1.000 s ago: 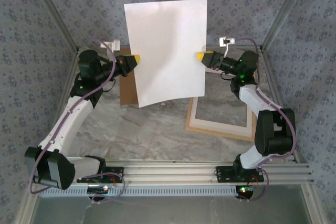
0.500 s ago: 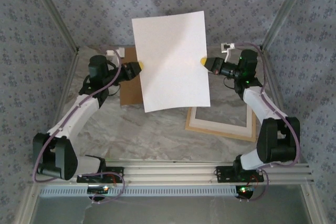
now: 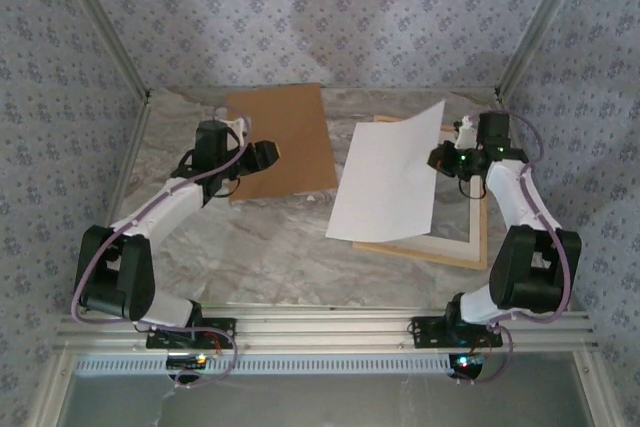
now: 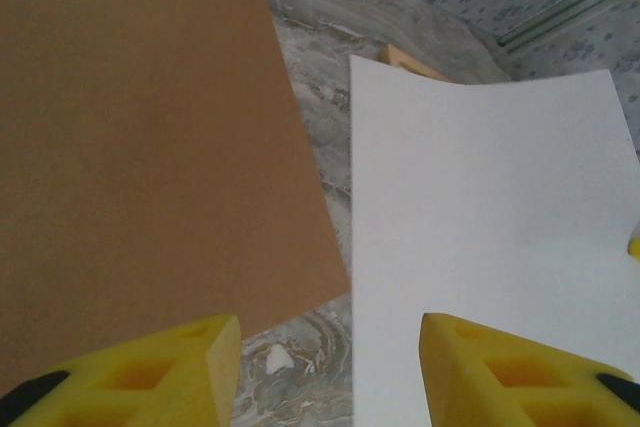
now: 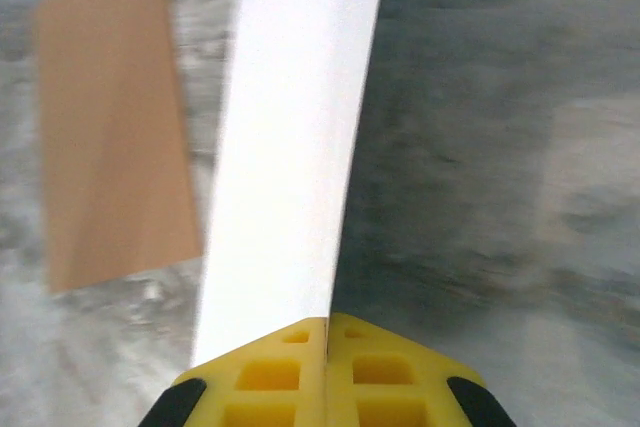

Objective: Put the photo into the frame

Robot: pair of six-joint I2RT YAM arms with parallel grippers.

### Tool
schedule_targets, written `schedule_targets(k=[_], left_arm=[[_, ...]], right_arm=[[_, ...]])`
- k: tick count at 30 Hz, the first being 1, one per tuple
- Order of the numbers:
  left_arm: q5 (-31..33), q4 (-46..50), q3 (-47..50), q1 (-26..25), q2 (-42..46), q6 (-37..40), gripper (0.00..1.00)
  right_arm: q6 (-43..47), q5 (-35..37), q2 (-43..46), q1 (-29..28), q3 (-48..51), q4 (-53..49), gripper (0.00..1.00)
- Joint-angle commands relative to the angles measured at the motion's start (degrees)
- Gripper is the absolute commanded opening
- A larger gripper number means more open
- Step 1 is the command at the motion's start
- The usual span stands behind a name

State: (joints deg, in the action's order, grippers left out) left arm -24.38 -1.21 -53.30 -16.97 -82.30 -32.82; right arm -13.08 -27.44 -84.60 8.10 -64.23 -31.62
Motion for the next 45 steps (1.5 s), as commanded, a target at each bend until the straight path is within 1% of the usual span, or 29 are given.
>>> schedule_targets(k=[1,5,17,20,30,35,45], left_arm=[[1.87,1.8,-1.02,-0.86,-0.34,3.16,0.51],[1.31,2.3,-1.13,-1.44,-1.09,3.99,0.54],[1.26,1.67,-0.76,-2.1,-1.83,3.81,0.55],[1.35,1.88,-1.1,-2.19,-2.03,3.81,0.55],[1.54,2.0,-1.12,-2.28,-2.25,3.9,0.55],[1.56,2.48,-1.45,-2.34,-2.34,4.14,0.56],[1.6,2.77,-1.52,-2.37,-2.58,4.34,0.56]], right_arm=[[6.23,12.45,-2.98,1.53,-3.57,-9.52,0.0],[7.38,14.78,-5.28,2.56,-6.17,-10.4,0.0],[3.65,11.6,-6.72,5.31,-5.06,-4.75,0.0],[3.34,11.8,-6.97,5.43,-4.9,-3.92,0.0],[5.71,12.48,-9.21,6.36,-6.71,-6.0,0.0],[7.14,14.49,-10.35,6.4,-8.46,-7.45,0.0],[7.43,15.6,-11.68,6.58,-10.55,-8.24,0.0]])
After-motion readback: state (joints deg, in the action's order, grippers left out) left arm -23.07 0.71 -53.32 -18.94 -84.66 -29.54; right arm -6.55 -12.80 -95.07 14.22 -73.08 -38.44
